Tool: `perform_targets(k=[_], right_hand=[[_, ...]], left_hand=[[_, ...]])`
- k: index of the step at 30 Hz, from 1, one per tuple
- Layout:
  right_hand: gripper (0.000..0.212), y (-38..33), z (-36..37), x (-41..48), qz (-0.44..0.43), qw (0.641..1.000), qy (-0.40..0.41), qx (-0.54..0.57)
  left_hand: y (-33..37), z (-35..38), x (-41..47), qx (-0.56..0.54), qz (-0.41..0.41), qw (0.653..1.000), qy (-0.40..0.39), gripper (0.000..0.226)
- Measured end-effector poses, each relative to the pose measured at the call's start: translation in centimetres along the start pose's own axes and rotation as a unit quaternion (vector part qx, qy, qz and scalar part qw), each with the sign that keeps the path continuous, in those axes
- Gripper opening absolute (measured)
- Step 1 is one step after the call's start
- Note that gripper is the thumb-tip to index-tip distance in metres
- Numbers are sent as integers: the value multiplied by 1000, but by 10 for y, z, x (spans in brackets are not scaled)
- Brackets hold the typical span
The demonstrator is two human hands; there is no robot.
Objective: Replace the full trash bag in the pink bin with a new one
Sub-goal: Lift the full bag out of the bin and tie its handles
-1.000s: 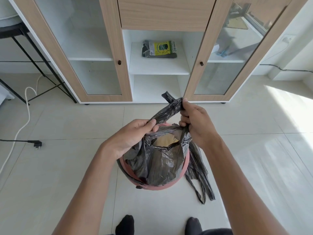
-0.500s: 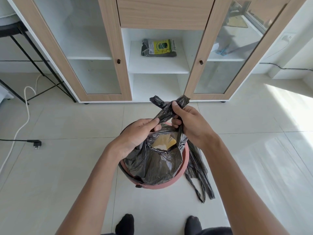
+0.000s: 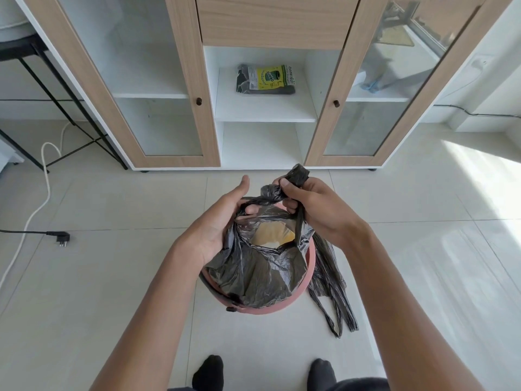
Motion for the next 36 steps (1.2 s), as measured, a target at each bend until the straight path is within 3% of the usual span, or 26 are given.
perform_targets(k=[9, 13, 20, 25, 29, 36], right_hand=[[18, -6, -1, -5, -16, 998, -14, -54], [17, -5, -1, -4, -13, 996, -19, -87], [13, -2, -3, 0, 0, 996, 43, -79], [8, -2, -3, 1, 4, 998, 47, -51], [9, -3, -2, 0, 1, 999, 46, -22], [16, 0, -4, 3, 12, 998, 56, -19]], left_hand=[[3, 3, -8, 50, 3, 999, -4, 62], [2, 3, -9, 113, 25, 992, 42, 54], [3, 9, -14, 134, 54, 987, 66, 18], [4, 8, -17, 184, 81, 975, 98, 17], [4, 8, -15, 264, 116, 940, 183, 42], [6, 12, -16, 209, 137, 946, 206, 19]])
Point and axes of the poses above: each hand's wrist, its own x-axis towards the middle knuckle, its own z-axis out of the palm, y = z × x, the point moved 2 cm from there along x, towards the middle knuckle, and after that the axes turned 2 degrees about y, right-handed, at the moved point
